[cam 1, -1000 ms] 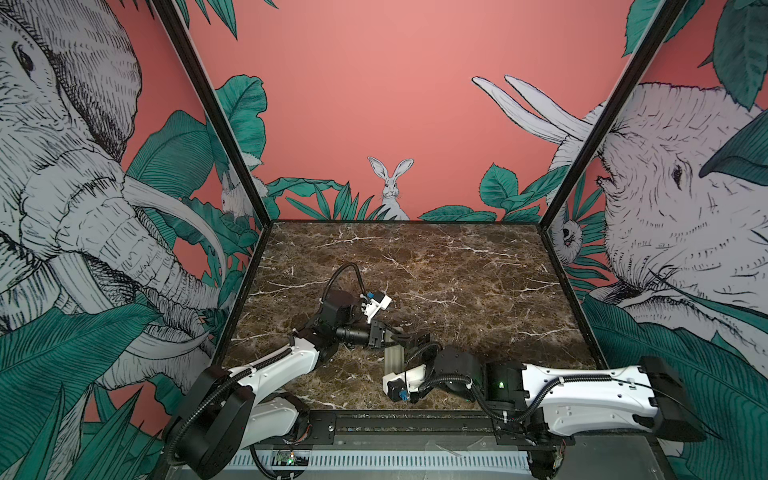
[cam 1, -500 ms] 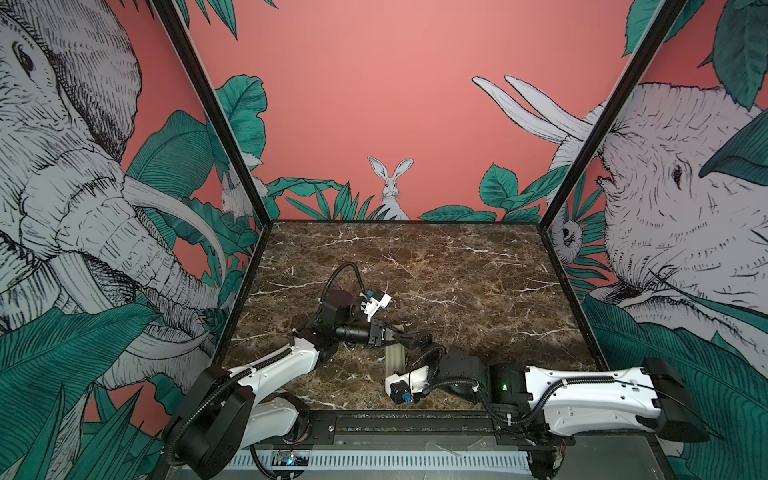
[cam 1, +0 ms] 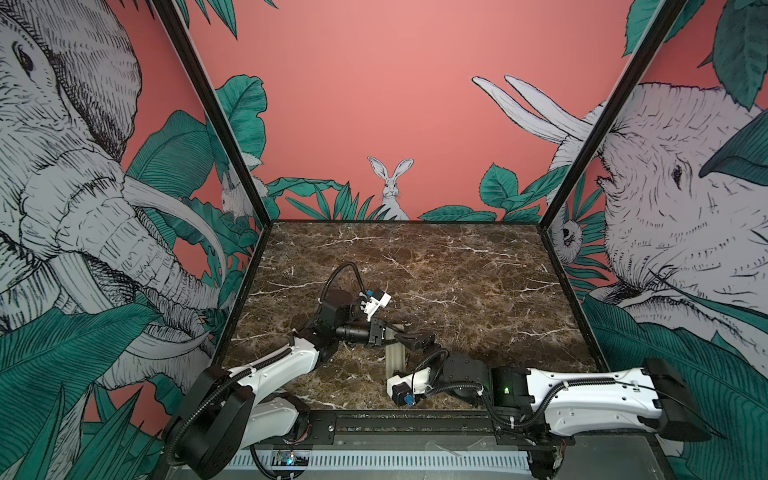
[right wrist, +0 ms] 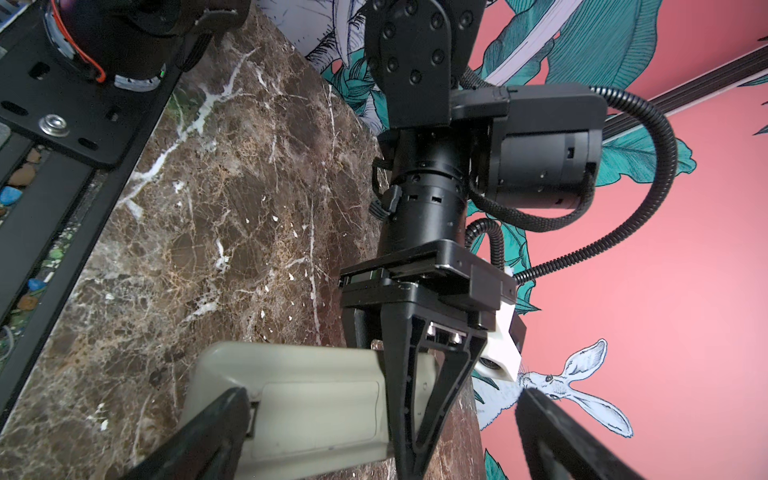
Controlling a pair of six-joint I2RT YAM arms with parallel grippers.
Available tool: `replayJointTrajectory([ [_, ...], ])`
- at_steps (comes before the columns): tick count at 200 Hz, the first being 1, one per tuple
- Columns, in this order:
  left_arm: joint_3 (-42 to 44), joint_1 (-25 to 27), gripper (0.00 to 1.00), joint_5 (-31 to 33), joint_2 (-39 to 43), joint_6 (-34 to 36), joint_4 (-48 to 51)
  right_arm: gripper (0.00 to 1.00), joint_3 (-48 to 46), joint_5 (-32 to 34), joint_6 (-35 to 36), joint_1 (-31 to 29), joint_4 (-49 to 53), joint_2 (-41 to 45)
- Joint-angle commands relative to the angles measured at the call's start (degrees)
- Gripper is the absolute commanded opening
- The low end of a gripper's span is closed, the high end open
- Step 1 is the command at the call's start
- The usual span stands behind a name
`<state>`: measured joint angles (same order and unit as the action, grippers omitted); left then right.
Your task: Load the batteries into the remote control
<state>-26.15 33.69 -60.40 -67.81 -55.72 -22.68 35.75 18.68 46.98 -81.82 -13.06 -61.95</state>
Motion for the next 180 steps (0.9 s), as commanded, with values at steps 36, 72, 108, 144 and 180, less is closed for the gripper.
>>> replayJointTrajectory([
  [36, 0.11, 0.95, 0.00, -5.02, 0.78, -0.70, -0.09, 0.99, -1.72, 8.87, 2.81, 0.41, -8.79, 2.80],
  [72, 0.06, 0.94, 0.00, -4.99, 0.36, -0.70, -0.26, 0.99, -2.08, 9.26, 3.09, 0.11, -9.76, 3.07],
  [108, 0.18, 0.96, 0.00, -5.03, 0.51, -0.65, -0.27, 0.99, -2.11, 9.70, 3.12, 0.05, -10.64, 3.15],
  [144, 0.38, 0.96, 0.00, -4.86, 0.65, -0.70, -0.13, 0.99, -2.16, 10.52, 3.14, -0.09, -11.27, 3.46],
  [180, 0.26, 1.00, 0.00, -4.88, 0.86, -0.60, 0.25, 0.99, -2.51, 10.94, 3.38, -0.17, -12.16, 4.42],
])
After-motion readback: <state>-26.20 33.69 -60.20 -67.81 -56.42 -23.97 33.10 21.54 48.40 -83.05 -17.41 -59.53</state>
